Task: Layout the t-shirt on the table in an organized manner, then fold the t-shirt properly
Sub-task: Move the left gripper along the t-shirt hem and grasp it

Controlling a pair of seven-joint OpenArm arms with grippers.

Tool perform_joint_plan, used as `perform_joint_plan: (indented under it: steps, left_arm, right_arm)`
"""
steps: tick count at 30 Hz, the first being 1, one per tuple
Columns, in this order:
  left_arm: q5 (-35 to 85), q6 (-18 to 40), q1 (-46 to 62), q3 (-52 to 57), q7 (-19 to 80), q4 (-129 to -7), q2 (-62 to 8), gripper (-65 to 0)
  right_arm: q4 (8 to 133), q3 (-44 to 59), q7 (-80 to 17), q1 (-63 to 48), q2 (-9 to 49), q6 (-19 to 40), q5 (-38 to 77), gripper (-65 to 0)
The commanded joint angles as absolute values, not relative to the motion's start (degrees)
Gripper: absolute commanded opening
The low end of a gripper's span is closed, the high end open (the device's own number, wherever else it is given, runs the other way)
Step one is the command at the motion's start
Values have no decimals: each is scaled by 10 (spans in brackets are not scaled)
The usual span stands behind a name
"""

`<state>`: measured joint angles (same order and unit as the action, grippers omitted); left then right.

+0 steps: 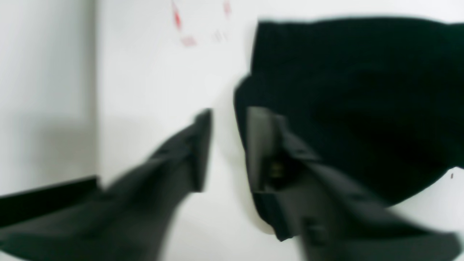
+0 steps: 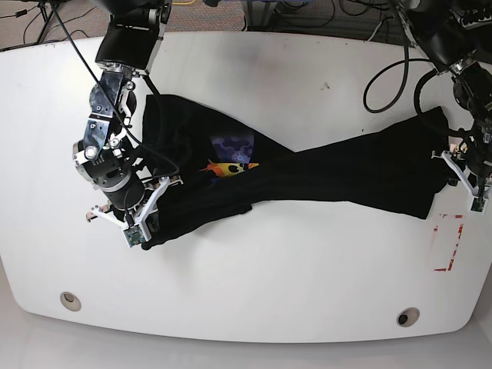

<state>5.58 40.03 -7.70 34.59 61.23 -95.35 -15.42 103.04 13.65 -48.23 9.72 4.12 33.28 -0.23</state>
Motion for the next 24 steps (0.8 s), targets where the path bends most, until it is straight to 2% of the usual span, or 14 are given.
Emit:
perform_joint_plan:
  steps: [1, 3, 5, 17, 24]
  left_arm:
    - [63, 400, -107, 348, 597, -931, -164, -335]
    - [65, 400, -118, 347, 596, -909, -164, -292]
    - [65, 400, -135, 345, 587, -887, -163, -276]
    - [61, 400, -211, 340, 487, -697, -187, -274]
    - [61, 400, -242, 278, 393, -575, -225, -274]
  right_arm:
    - [1041, 137, -467, 109, 44, 331, 0, -648]
    - [1041, 137, -467, 109, 44, 331, 0, -648]
    - [1041, 137, -467, 109, 44, 331, 0, -648]
    - [1041, 137, -466, 109, 44, 331, 1, -648]
    - [1041, 137, -466, 109, 44, 331, 2, -648]
